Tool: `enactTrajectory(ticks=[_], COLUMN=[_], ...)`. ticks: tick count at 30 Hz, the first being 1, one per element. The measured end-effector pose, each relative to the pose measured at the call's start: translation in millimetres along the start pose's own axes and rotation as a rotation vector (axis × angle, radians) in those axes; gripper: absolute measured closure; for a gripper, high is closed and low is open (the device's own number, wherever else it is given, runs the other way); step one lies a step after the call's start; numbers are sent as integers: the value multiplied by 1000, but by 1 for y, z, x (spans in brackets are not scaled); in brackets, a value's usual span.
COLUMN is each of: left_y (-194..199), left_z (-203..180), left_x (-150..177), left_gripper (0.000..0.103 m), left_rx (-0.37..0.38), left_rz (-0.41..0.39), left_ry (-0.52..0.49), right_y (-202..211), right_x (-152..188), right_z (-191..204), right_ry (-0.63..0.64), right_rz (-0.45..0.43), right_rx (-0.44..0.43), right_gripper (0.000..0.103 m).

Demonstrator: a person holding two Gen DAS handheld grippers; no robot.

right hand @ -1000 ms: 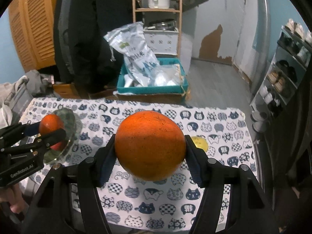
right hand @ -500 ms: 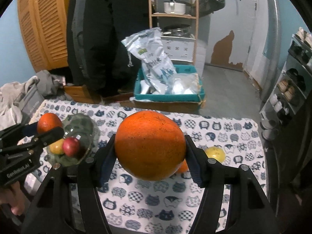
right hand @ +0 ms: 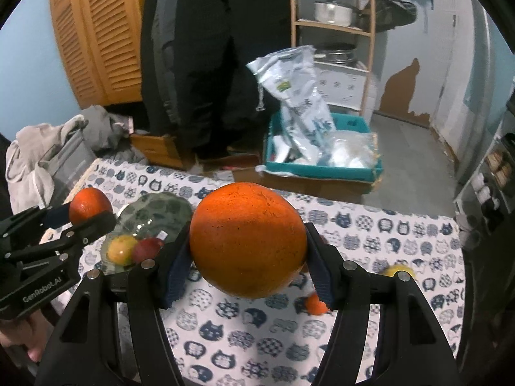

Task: Organize fruits
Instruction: 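Lower the large orange into the bowl with the right tool while the left tool lowers its orange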

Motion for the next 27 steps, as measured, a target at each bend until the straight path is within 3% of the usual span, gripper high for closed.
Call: enactTrajectory(ticks=[13,27], left_y=[-34,-100], left_z=[81,132], left_x=[14,31], left_gripper=[58,58], left_rx=[-91,-128], left_rz=[55,174], left_ry=[59,107], right_y=[-68,-155], right_x=[-10,-1], right_z=[63,112], right_ry=[-1,6], right_rz=[98,237], right_rx=[-104,-160], right_gripper=[38,38])
Point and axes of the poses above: each gripper's, at about its wrist camera, not at the fingertips, and y roughly against the way its jaws point, z to its left, x to its underside, the point moved 8 cm from there along -y, roughly the way its jaws point, and after that the axes turned 1 degree about -z, right-handed, at the moved point
